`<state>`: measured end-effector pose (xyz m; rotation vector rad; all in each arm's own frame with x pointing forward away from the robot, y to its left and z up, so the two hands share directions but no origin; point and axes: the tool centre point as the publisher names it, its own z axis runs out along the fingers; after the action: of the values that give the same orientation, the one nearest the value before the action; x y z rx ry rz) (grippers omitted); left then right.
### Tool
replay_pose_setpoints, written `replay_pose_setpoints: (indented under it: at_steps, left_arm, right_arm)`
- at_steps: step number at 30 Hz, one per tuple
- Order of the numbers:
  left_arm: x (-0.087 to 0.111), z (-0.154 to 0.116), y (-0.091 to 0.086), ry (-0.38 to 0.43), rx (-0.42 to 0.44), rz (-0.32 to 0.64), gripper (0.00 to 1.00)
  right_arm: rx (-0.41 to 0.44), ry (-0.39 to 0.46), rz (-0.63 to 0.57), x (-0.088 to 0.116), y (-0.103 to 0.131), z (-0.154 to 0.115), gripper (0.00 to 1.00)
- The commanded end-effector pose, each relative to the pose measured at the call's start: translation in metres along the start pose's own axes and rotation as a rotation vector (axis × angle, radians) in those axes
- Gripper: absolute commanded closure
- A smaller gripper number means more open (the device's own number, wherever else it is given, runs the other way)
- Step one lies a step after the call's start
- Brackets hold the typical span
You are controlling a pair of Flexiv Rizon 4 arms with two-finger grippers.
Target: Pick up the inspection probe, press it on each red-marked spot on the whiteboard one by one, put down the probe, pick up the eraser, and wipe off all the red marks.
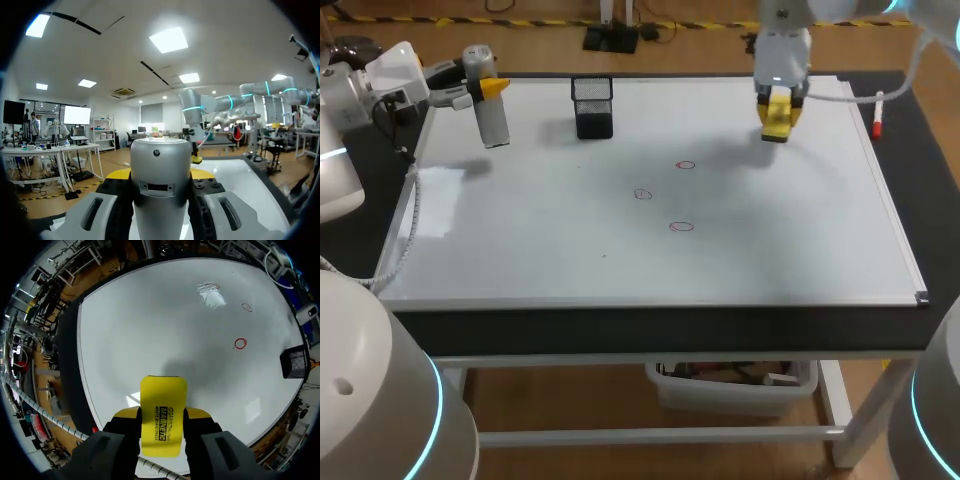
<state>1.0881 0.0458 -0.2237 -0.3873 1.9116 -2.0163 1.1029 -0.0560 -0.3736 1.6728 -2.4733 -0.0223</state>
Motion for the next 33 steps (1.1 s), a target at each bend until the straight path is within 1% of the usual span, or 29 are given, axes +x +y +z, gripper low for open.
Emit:
replay_pose_setpoints:
  at_steps: [1,2,3,5,6,8,13,19,23,29,31,33]
  left_arm:
    - [0.001,0.0,-0.001,-0.005,0.002,0.003,1.0]
    - [0.001,0.0,-0.001,-0.005,0.002,0.003,1.0]
    - [0.001,0.0,-0.001,-0.005,0.002,0.003,1.0]
    - [0.001,0.0,-0.001,-0.005,0.002,0.003,1.0]
    - [0.001,0.0,-0.001,-0.005,0.002,0.003,1.0]
    - [0.001,0.0,-0.001,-0.005,0.002,0.003,1.0]
    - [0.001,0.0,-0.001,-0.005,0.002,0.003,1.0]
    - [0.001,0.0,-0.001,-0.005,0.002,0.003,1.0]
    - [0.001,0.0,-0.001,-0.005,0.002,0.003,1.0]
    - [0.001,0.0,-0.001,-0.005,0.002,0.003,1.0]
    - [0.001,0.0,-0.001,-0.005,0.002,0.003,1.0]
    - [0.001,0.0,-0.001,-0.005,0.002,0.003,1.0]
  right_arm:
    - [0.065,0.0,0.021,0.037,0.014,-0.003,1.0]
    - [0.069,0.006,0.028,0.042,0.015,-0.002,1.0]
    - [0.068,-0.008,0.045,0.048,0.016,-0.001,1.0]
    - [0.077,0.016,0.06,0.059,0.019,0.001,1.0]
    - [0.073,0.001,0.074,0.064,0.019,0.002,1.0]
    - [0.074,0.004,0.087,0.076,0.02,0.005,1.0]
    - [0.074,-0.019,0.12,0.094,0.024,0.011,1.0]
    - [0.072,-0.042,0.133,0.104,0.025,0.017,1.0]
    - [0.07,-0.048,0.131,0.107,0.024,0.019,1.0]
    - [0.068,-0.052,0.128,0.106,0.023,0.013,1.0]
    - [0.053,-0.045,0.131,0.105,0.023,0.012,1.0]
    - [0.048,-0.043,0.132,0.106,0.019,0.013,1.0]
